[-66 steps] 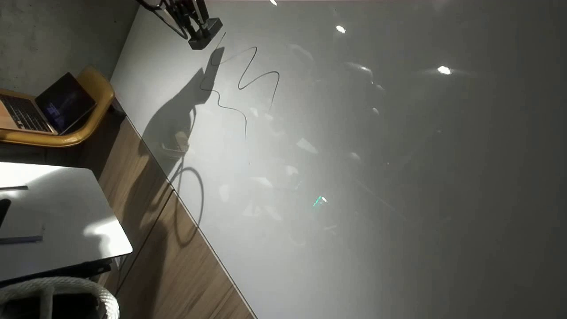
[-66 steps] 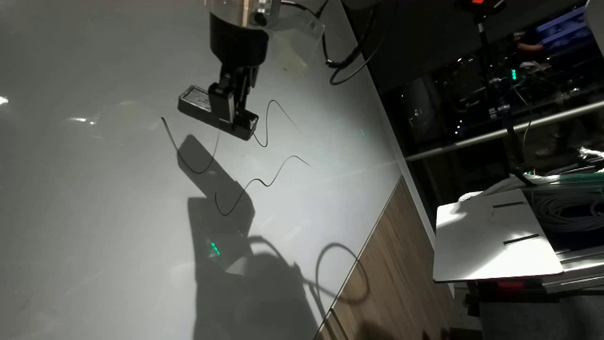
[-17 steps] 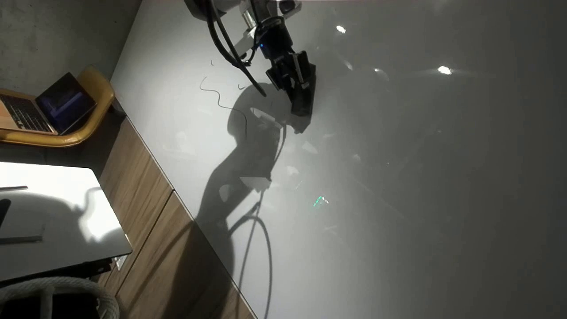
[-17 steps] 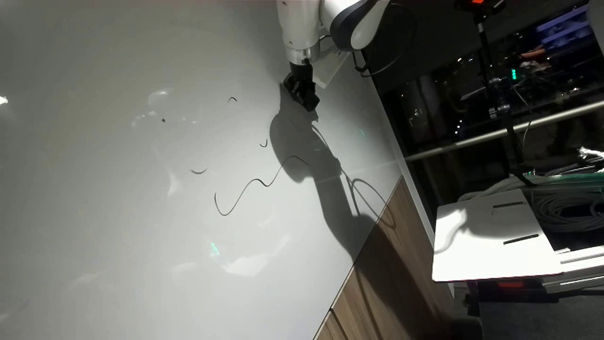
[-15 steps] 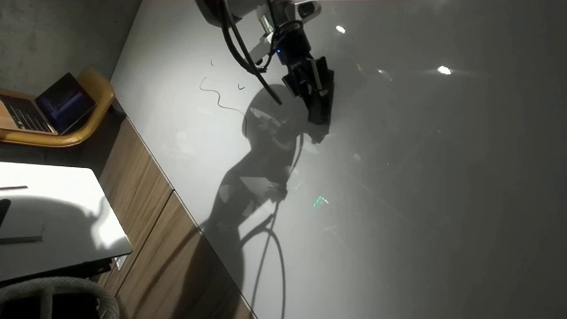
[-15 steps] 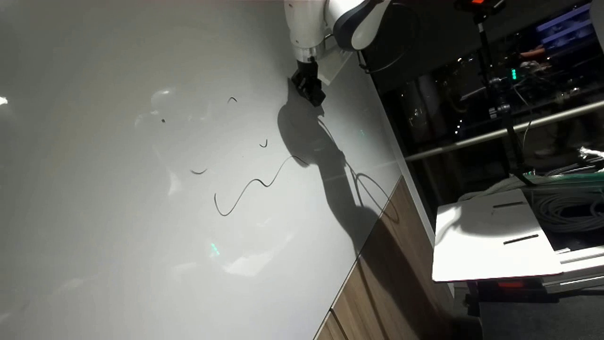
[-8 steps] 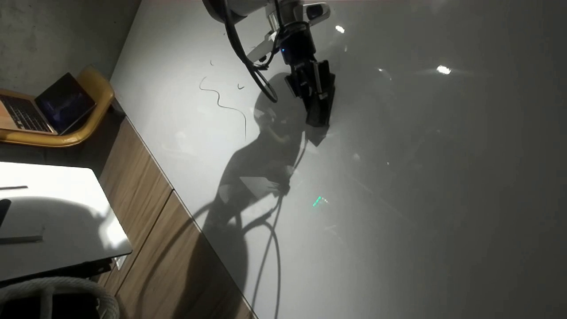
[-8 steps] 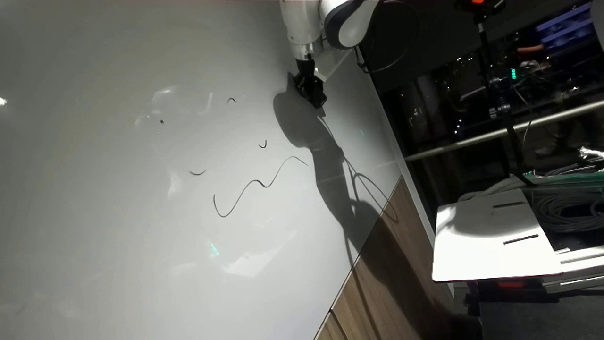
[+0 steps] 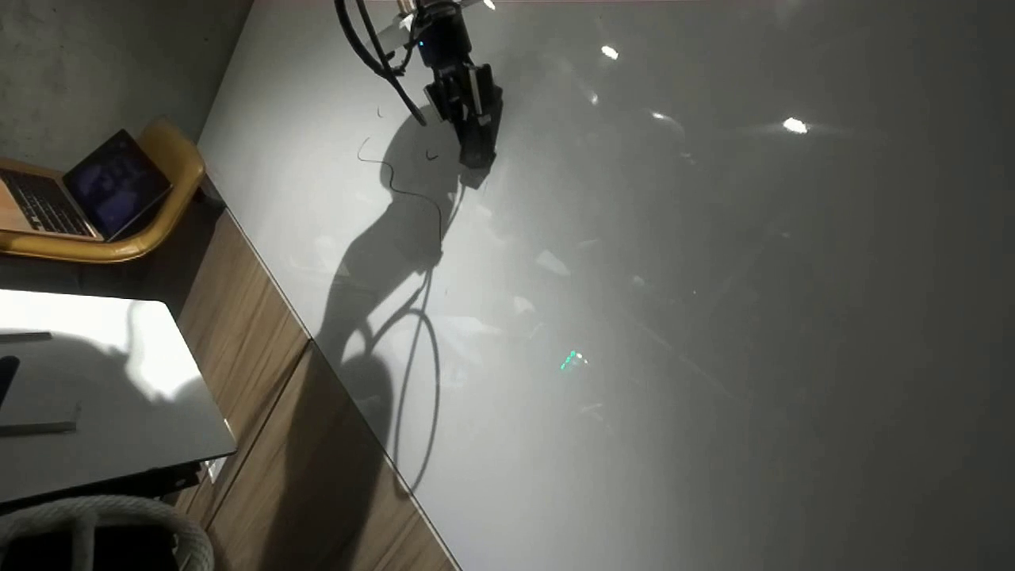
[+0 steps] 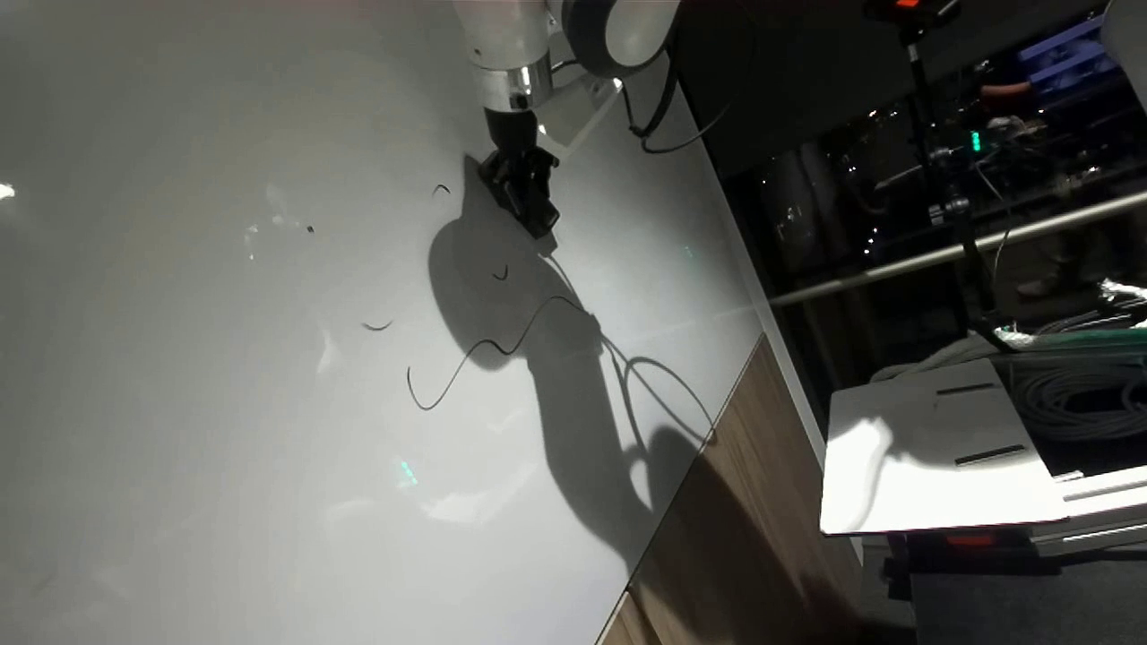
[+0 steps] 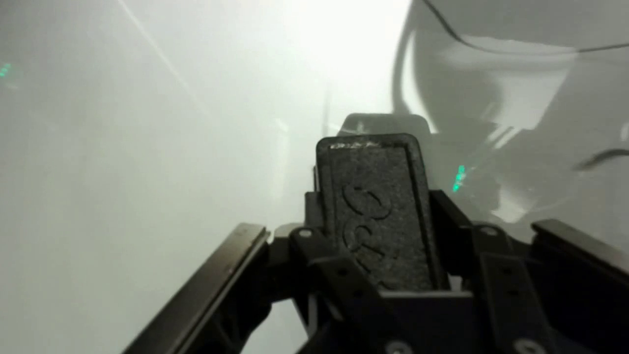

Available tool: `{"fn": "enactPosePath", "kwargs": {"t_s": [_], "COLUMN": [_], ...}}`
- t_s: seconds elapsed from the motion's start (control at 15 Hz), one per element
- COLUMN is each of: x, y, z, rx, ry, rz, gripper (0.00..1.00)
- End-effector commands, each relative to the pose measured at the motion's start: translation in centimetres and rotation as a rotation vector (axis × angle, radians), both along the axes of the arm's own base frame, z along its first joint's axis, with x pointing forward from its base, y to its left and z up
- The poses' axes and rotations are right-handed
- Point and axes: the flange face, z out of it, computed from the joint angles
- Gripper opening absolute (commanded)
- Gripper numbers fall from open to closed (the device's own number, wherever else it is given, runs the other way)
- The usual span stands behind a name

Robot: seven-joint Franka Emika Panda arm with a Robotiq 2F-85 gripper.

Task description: Use the duster to erase the markings on the whiteboard

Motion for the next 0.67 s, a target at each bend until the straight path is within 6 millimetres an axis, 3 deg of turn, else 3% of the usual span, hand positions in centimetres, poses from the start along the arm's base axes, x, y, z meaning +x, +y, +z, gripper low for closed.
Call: {"fn": "enactPosePath", "kwargs": {"t_s": [0.0, 0.33, 0.6], "x": [1.7, 1.9, 1.4], "y": [8.1, 16.6, 23.1], "z": [2.0, 4.1, 4.3], "rx": [0.013, -0.044, -0.075], "ry": [-0.035, -0.023, 0.016], "rz": [0.140, 0.258, 0.342], "gripper": [0.29, 0.29, 0.29]}}
